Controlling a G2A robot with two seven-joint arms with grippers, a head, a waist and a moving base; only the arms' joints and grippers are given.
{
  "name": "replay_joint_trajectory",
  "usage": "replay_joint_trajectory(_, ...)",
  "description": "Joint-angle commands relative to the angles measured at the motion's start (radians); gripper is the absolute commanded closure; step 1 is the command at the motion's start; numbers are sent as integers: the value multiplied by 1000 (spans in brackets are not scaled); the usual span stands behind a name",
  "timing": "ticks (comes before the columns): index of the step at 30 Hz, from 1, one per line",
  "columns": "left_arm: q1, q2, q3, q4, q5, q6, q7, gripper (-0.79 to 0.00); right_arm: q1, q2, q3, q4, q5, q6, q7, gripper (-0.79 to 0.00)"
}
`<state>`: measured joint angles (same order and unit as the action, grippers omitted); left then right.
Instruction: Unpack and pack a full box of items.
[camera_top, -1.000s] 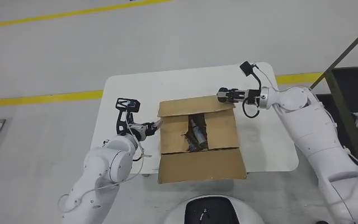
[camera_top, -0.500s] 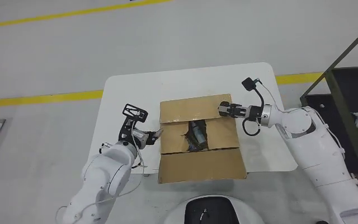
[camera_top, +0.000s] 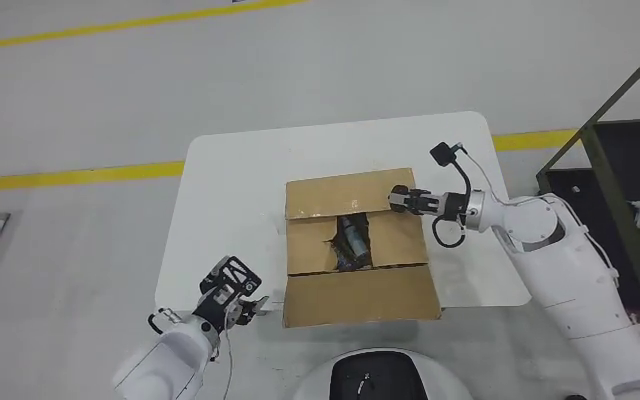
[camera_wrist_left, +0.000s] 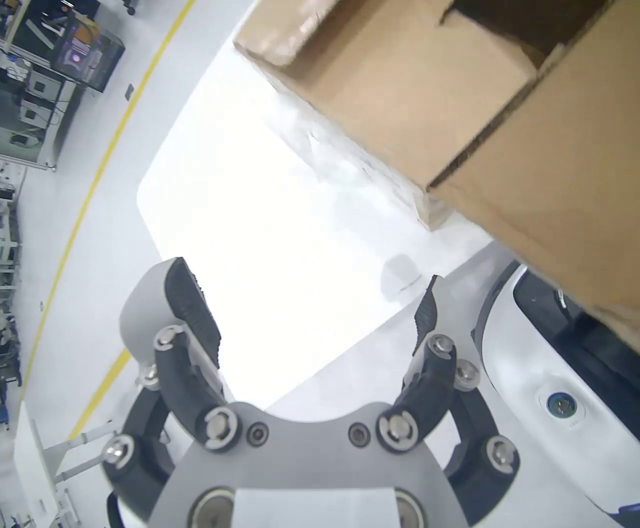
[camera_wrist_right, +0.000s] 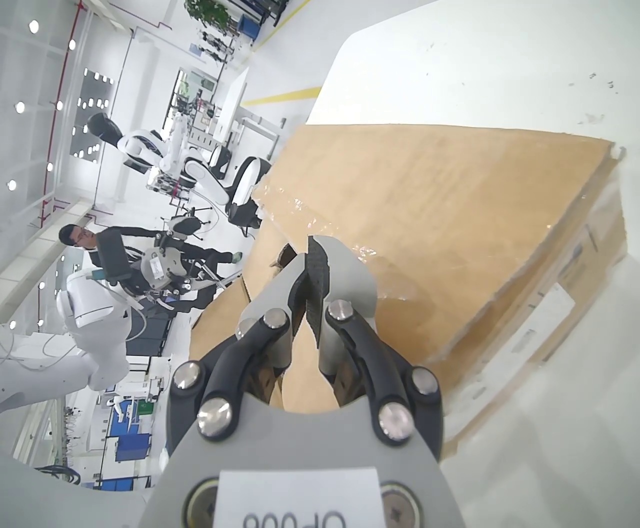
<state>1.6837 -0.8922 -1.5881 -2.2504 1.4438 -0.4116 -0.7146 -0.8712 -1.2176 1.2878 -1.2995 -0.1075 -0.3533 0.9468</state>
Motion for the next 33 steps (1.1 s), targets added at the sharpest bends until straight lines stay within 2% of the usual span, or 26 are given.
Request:
replay_joint_trajectory(1,31,-1,-2,10,-5,-8,14,-785,2,1,-4,2,0,0,-2,0)
replay_joint_trajectory(6,51,-4,15,35,-11,-27,47,-785,9,3,-15,7,0,3,-6,0)
replay_joint_trajectory(15,-34,-16,82,40,-96,-12,81,-785,23,6,-37,18,0,10,-17,0)
replay_joint_trajectory(22,-150,-28,155,45,-127,11,70,-785,30,9,-46,19,9,9,-21,0)
replay_joint_trajectory(27,-262,-44,213,85,-173,96,39,-785,35,13,-42,15,17,10,-23,0)
replay_joint_trajectory(33,-425,-71,296,172,-230,243,-22,-785,36,19,-27,9,39,7,-25,0)
